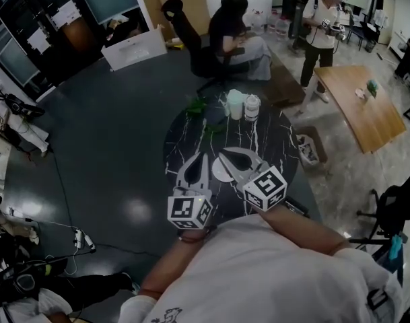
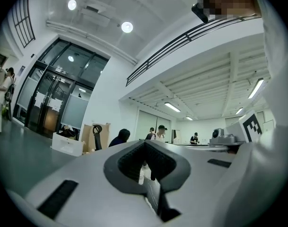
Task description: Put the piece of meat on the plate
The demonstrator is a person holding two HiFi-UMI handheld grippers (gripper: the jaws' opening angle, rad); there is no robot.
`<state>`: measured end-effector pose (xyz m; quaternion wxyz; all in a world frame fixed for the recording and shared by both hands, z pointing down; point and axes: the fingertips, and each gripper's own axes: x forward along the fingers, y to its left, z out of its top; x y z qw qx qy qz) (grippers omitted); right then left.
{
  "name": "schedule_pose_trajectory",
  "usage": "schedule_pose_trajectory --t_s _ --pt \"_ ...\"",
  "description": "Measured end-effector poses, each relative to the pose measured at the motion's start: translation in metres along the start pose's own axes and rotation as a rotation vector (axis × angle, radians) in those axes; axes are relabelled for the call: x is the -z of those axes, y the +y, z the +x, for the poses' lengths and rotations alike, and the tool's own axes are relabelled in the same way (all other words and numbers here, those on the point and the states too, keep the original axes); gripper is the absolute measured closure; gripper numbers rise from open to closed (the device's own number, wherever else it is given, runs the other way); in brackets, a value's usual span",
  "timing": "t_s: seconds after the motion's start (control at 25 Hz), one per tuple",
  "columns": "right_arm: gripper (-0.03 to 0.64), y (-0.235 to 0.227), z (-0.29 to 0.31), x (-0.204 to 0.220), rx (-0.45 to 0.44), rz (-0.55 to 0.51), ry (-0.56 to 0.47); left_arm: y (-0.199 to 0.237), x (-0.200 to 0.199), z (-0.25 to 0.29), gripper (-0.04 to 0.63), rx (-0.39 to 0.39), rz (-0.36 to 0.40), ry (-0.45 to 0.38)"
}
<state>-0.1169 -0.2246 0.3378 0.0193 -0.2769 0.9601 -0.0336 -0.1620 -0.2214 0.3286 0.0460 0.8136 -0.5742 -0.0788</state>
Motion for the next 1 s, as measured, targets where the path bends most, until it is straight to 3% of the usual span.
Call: schedule_pose_trajectory --t_s 0.28,1.0 --pt "0.615 0.003 0.001 -0.007 0.011 -0.056 -0.015 0.004 -0.003 -0.004 0.591 -0.015 0.004 -0.012" --pt "0.615 -0.002 0.002 -0.005 0.004 -0.035 -0.016 0.004 0.006 -0.001 0.591 -0.007 -0.018 -0.003"
